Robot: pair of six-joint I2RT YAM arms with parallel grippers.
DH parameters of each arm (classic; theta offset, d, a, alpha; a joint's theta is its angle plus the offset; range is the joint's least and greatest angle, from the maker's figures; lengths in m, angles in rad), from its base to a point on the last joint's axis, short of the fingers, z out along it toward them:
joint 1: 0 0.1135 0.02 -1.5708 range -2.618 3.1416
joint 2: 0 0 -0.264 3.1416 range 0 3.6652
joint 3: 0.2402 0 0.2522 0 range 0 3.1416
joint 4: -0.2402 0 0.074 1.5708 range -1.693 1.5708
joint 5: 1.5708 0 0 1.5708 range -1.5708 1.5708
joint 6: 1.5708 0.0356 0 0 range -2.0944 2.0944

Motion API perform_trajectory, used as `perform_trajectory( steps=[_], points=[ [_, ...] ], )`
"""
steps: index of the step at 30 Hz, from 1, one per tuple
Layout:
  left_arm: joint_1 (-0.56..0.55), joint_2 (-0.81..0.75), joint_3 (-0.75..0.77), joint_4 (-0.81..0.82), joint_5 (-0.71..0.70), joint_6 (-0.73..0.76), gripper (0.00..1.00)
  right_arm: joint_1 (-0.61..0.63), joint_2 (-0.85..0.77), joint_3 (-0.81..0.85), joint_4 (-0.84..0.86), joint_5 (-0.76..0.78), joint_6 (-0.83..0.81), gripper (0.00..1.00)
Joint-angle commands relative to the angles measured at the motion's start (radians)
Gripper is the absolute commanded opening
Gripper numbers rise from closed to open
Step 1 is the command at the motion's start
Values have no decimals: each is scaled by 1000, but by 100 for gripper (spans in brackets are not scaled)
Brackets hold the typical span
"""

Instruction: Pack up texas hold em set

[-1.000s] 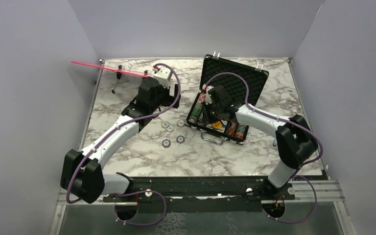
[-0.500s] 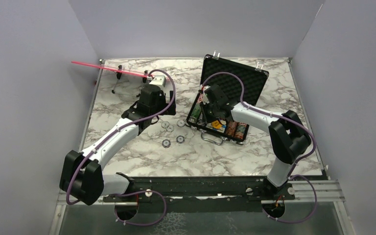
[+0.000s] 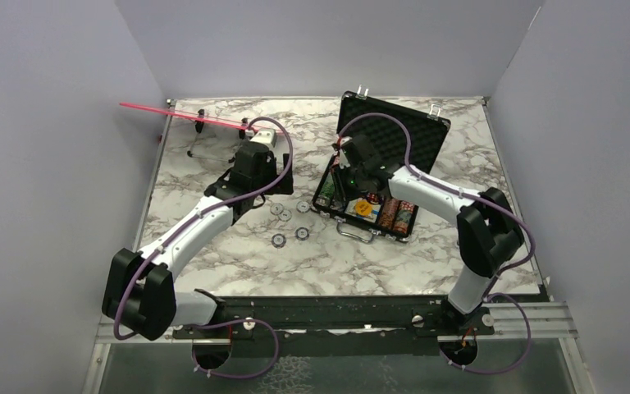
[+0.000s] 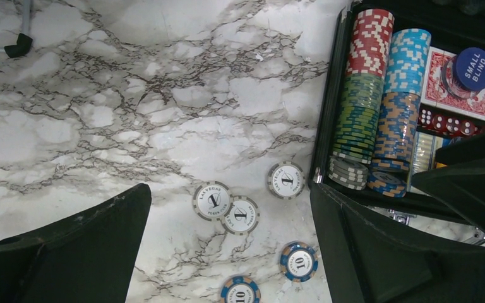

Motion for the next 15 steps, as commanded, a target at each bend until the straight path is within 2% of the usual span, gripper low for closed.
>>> perform_trajectory(
  steps=[1,3,7,15],
  points=[
    [43,-22,28,-24,11,-59,99,38,-57,77,-81,21,37,44],
    [72,-42,16,-28,25,-91,99,80,-46,91,-102,30,40,47],
    [145,-91,-21,-31,43,-168,99,193,14,123,-131,65,51,60],
    [277,-185,-119,-38,93,-273,99,335,207,243,-205,108,42,72]
  ],
)
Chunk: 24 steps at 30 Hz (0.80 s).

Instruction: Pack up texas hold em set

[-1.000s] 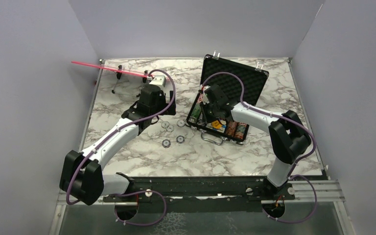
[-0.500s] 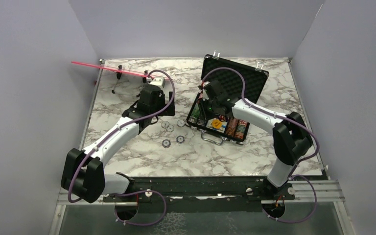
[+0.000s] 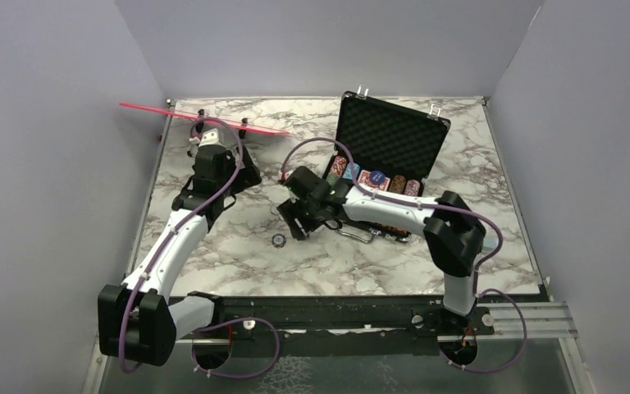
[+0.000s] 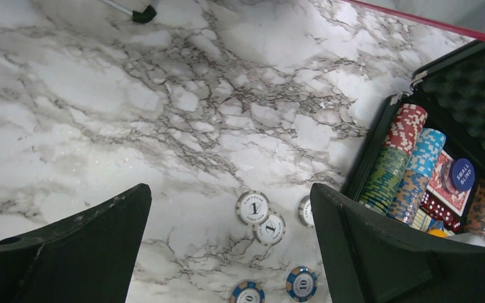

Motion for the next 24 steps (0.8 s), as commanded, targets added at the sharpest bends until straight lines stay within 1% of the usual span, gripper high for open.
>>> perform_trajectory(
  steps=[1,6,9,13,20,22,24],
  points=[
    [52,-52,-62,-12,61,-80,99,37,108,71,-88,61,-1,72],
    [77,-84,-135,25,128,-116,99,40,178,121,-114,100,11,73],
    [80,-84,-163,38,153,-136,99,40,210,149,-120,114,15,70],
    [81,-80,-172,40,178,-133,99,38,262,182,-140,119,26,61],
    [81,-123,-190,57,233,-90,99,35,266,167,-120,92,50,33],
    [81,-131,-198,64,272,-90,98,34,239,152,-95,97,57,31],
    [81,-133,-206,72,317,-92,95,32,191,128,-59,100,66,30]
  ],
)
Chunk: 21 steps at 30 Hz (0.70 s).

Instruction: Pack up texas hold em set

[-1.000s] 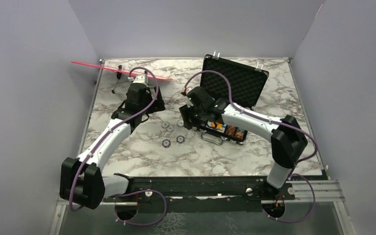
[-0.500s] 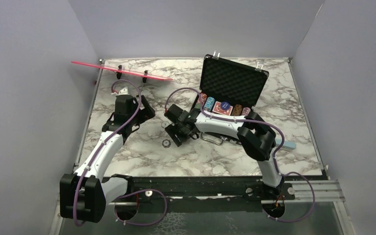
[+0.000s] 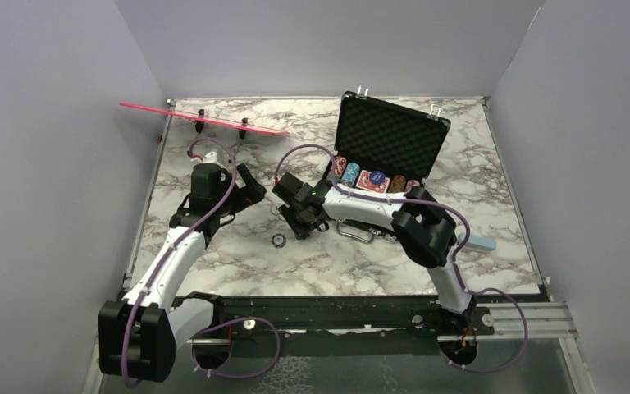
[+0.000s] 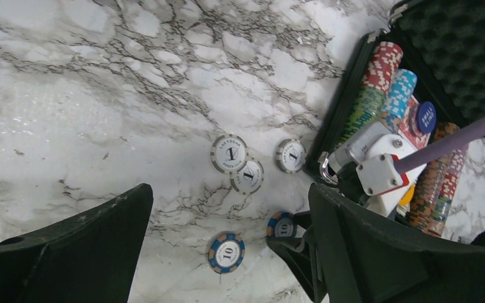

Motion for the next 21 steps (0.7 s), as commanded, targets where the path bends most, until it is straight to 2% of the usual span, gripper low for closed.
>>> perform_trajectory(
  steps=[1,5,8,14,21],
  points=[
    [5,-25,-25,52,140,10,93,-7,-81,-52,69,13,40,30],
    [-8,-23,-52,145,279,4,87,-37,-241,-152,175,1,120,30],
    [-38,-15,-47,225,315,-8,83,-82,-354,-230,248,1,209,31],
    [-178,-1,-38,412,336,31,78,-223,-528,-378,351,-96,437,32],
    [-350,51,-40,553,251,30,74,-319,-666,-533,496,-268,686,32]
  ],
)
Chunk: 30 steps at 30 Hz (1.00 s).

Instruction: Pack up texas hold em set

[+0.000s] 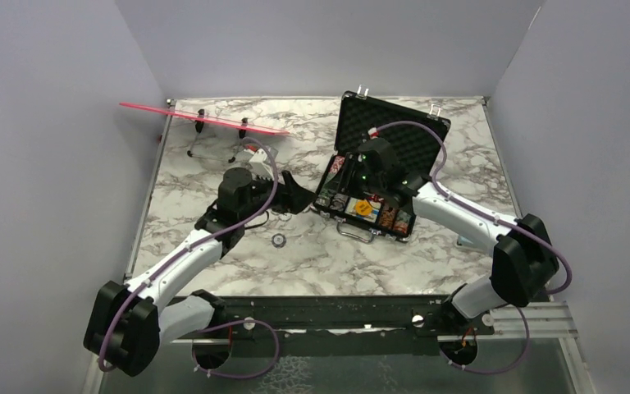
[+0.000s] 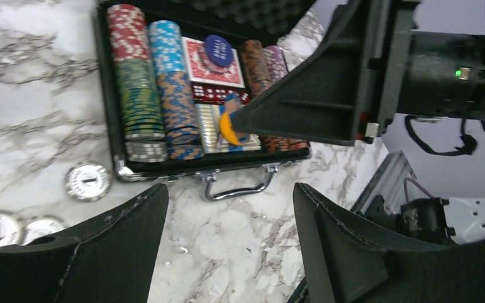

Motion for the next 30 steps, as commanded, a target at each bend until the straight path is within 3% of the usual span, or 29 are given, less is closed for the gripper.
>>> perform_trajectory(
  steps=[1,6,11,15,21,24,27,30],
  points=[
    [-80,46,12,159,-35,-7,74,-10,-76,-81,130,-145,234,32],
    [-157,78,10,217,-92,-37,66,-12,-142,-140,206,-210,371,33],
    [-193,59,-11,275,-162,-59,52,-11,-169,-152,196,-199,403,34],
    [-209,65,-7,295,-178,-67,47,-12,-173,-158,201,-212,420,34],
    [-225,83,11,297,-244,-78,20,-11,-176,-169,209,-215,425,35],
    [-226,84,14,297,-257,-24,0,-11,-185,-169,188,-187,396,47],
    [-226,86,25,287,-204,101,0,-20,-208,-169,167,-137,319,68],
    [-226,116,74,192,-92,321,0,-71,-236,-166,125,-117,244,75]
  ],
)
